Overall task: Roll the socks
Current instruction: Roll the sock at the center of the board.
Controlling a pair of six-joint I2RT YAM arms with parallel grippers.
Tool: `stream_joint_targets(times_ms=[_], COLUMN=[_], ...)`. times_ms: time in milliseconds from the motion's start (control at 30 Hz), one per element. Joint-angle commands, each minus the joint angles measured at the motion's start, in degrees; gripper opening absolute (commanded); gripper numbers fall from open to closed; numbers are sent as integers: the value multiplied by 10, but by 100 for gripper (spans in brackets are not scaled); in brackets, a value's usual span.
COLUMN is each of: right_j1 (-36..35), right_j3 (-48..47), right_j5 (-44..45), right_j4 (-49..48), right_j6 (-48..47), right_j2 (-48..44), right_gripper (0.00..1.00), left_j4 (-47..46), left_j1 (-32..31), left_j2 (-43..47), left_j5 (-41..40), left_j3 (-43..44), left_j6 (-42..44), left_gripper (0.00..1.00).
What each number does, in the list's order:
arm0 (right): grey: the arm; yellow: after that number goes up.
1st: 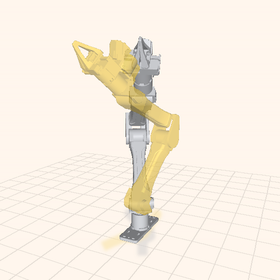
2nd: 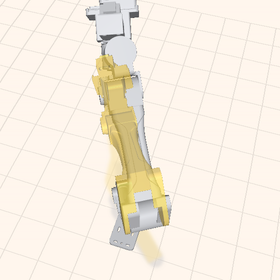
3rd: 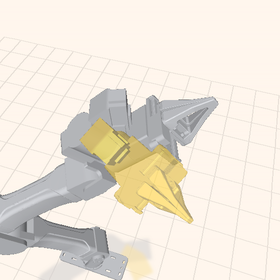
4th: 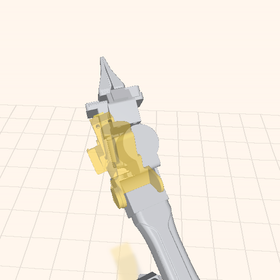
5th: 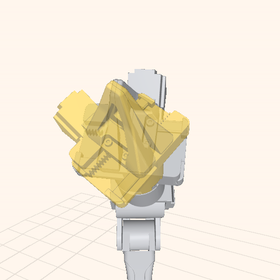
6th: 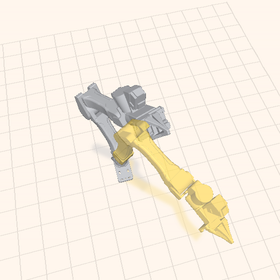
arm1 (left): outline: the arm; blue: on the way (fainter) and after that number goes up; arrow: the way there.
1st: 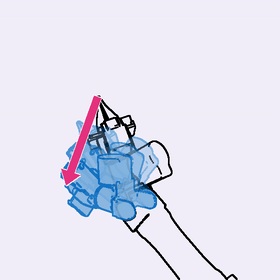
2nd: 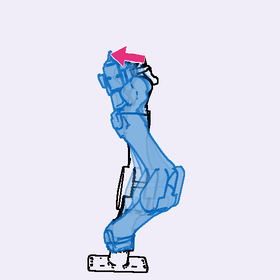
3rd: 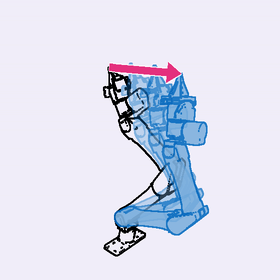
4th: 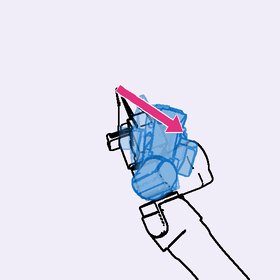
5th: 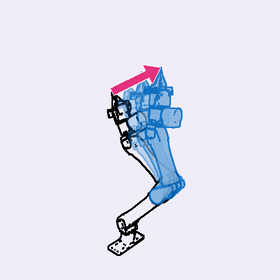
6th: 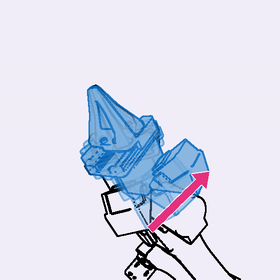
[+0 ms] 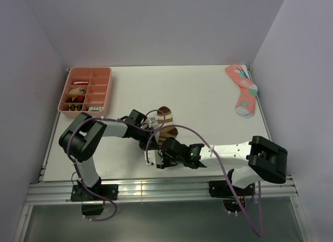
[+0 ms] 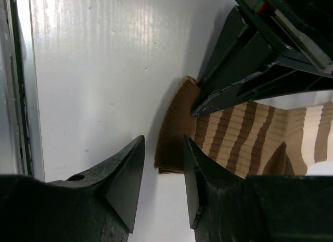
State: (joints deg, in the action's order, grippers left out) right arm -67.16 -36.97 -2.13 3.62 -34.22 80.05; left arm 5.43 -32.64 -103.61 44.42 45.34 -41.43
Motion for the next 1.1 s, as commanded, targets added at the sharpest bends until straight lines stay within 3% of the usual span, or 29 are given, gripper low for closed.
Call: stream_joint_targets(times_ms=[0, 433, 633, 867, 933, 1067], right_j1=[-11, -27, -27, 0, 12, 50], right_j3=[-1, -14, -22, -45, -53, -85], right_j5=[20, 55, 62, 24, 0, -51], right_j4=[-34, -34, -30, 26, 44, 102], right_j6=[-10, -1, 6, 0, -1, -7], right_j2=[7, 52, 57, 38, 32, 29], right_gripper=[43, 40, 18, 3, 1, 0], left_j4=[52, 65, 49, -50, -95, -167], left_j1=[7, 8, 8, 8, 8, 8], left_j2=[-18, -17, -12, 50, 70, 130], left_j5=[-40, -36, -36, -45, -69, -108], left_j3=[-4, 2, -7, -61, -75, -118], left_j6=[37, 44, 27, -62, -92, -143], left_gripper=[0, 0, 1, 11, 19, 22])
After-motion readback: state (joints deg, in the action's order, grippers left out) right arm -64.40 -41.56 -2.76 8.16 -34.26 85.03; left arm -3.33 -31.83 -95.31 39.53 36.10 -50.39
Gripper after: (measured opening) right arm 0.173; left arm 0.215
